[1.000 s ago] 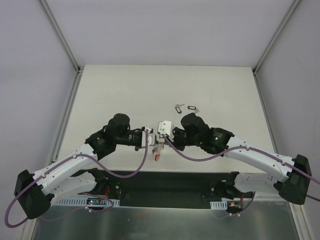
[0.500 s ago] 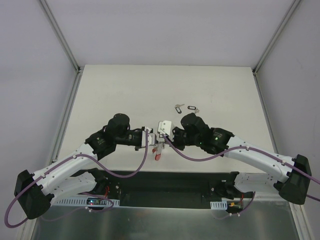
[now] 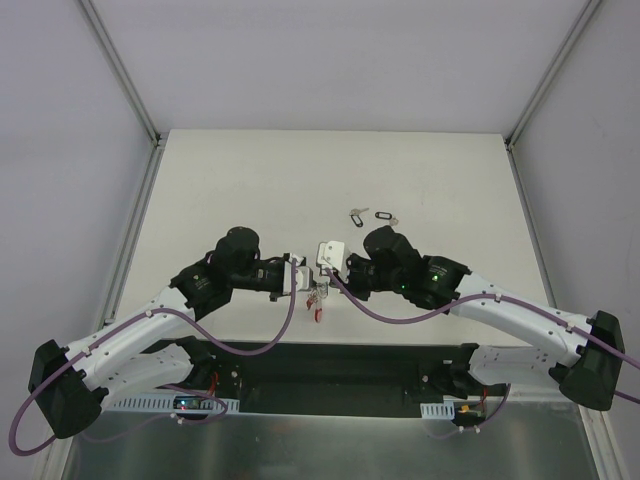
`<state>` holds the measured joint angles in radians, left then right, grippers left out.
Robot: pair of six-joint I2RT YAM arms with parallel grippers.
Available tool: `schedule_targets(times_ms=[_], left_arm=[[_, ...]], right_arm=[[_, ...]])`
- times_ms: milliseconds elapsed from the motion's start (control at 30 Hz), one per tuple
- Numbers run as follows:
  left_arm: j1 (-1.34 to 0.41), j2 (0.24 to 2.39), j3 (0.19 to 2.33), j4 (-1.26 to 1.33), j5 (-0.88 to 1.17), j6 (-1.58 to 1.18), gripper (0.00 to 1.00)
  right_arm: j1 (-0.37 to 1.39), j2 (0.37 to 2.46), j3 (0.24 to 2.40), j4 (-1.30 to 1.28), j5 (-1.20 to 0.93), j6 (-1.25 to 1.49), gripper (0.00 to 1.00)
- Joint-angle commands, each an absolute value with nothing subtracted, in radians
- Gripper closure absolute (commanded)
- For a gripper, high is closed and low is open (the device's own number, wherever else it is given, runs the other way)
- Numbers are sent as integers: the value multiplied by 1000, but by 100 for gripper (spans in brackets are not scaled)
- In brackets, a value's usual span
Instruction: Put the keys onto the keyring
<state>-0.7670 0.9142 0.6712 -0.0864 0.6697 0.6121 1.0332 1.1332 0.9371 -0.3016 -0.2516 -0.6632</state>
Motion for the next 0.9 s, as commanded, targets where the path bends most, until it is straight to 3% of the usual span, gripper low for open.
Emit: schedule_targets(times_ms=[0, 633, 867], left_arm=[[-776, 896, 698, -32, 670, 601, 100], [-776, 893, 695, -28, 658, 600, 100], [-773, 825, 666, -54, 459, 658, 100]], right_arm=[[1039, 1106, 959, -278, -276, -676, 98], [1042, 1132, 973, -293, -262, -675, 99], [1025, 1118, 960, -391, -150, -612, 99]])
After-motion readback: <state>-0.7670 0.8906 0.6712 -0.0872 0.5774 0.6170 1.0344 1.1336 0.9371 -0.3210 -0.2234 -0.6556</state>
